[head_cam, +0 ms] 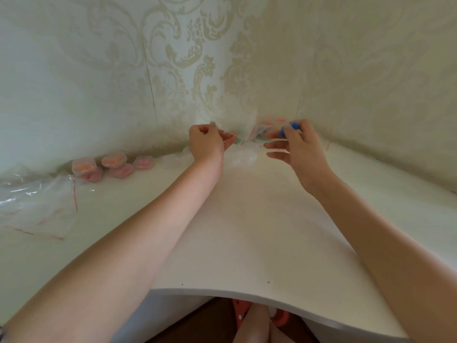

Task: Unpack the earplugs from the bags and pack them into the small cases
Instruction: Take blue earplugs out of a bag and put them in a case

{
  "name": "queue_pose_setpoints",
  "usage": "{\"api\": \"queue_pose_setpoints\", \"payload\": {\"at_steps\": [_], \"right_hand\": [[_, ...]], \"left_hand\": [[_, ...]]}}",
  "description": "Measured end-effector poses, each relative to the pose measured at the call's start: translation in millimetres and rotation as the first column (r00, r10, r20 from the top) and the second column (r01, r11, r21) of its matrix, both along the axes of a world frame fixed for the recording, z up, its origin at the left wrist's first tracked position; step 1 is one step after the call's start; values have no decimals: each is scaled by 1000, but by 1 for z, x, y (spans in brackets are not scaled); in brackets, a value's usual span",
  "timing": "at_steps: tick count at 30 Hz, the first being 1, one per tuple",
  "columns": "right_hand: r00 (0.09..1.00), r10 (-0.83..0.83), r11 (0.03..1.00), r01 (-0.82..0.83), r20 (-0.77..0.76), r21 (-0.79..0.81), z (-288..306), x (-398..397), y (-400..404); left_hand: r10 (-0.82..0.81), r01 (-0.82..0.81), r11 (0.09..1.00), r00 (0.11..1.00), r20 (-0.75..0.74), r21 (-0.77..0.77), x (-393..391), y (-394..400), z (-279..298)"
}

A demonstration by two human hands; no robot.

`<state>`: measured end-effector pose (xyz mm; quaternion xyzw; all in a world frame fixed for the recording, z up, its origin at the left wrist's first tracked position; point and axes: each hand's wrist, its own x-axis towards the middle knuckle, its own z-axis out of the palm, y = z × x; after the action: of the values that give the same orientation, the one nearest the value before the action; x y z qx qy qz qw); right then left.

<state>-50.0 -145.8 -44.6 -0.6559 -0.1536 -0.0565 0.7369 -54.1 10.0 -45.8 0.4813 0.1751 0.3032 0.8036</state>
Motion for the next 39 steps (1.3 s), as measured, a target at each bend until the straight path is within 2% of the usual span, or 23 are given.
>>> {"api": "queue_pose_setpoints", "payload": {"at_steps": [2, 5, 6, 8, 12, 14, 16, 17, 20, 23, 26, 28, 30, 33, 35, 39], "right_hand": [[996, -7, 997, 14, -90, 78, 1, 0, -3], [989, -36, 998, 42, -143, 40, -2, 0, -7], [988, -40, 999, 43, -147, 17, -3, 0, -7], [989, -44, 999, 39, -143, -37, -5, 0, -6], [996, -8, 984, -7, -84, -178, -9, 2, -4], [997, 29, 973, -45, -74, -228, -12, 2, -1], [996, 45, 957, -65, -76, -284, -16, 2, 1], [996, 43, 949, -66, -80, -309, -17, 2, 2], [995, 32, 942, -63, -97, -330, -18, 1, 1], [994, 39, 945, -70, -100, -318, -18, 2, 1], [993, 54, 941, -86, -106, -329, -20, 4, 1], [993, 60, 936, -92, -105, -340, -20, 4, 1], [993, 68, 929, -99, -100, -356, -19, 3, 1], [992, 73, 920, -105, -99, -378, -18, 1, 1], [993, 75, 916, -106, -94, -388, -18, 0, 1], [993, 78, 914, -107, -89, -392, -18, 1, 1]], "left_hand": [[107, -107, 994, 993, 40, 5, -7, 18, 10], [243, -244, 970, 969, 44, 11, -29, 52, 28], [276, -277, 960, 961, 28, 50, -39, 66, 33], [354, -338, 909, 935, -23, 245, -62, 99, 38], [524, -347, 678, 846, -95, 647, -109, 156, 35], [614, -259, 483, 782, -112, 836, -127, 171, 26], [668, -158, 314, 738, -99, 936, -136, 180, 11], [673, -127, 276, 734, -97, 953, -138, 181, 4], [666, -134, 281, 740, -92, 950, -139, 182, -5], [680, -248, 321, 732, -40, 914, -148, 185, 5], [746, -338, 348, 665, -40, 874, -167, 200, 21], [771, -368, 406, 629, -98, 837, -181, 214, 25], [769, -287, 431, 613, -181, 855, -194, 225, 22], [736, -74, 429, 607, -301, 900, -203, 228, 2], [716, -74, 447, 626, -307, 891, -206, 225, -13], [737, -186, 439, 635, -233, 879, -206, 224, -20]]}}
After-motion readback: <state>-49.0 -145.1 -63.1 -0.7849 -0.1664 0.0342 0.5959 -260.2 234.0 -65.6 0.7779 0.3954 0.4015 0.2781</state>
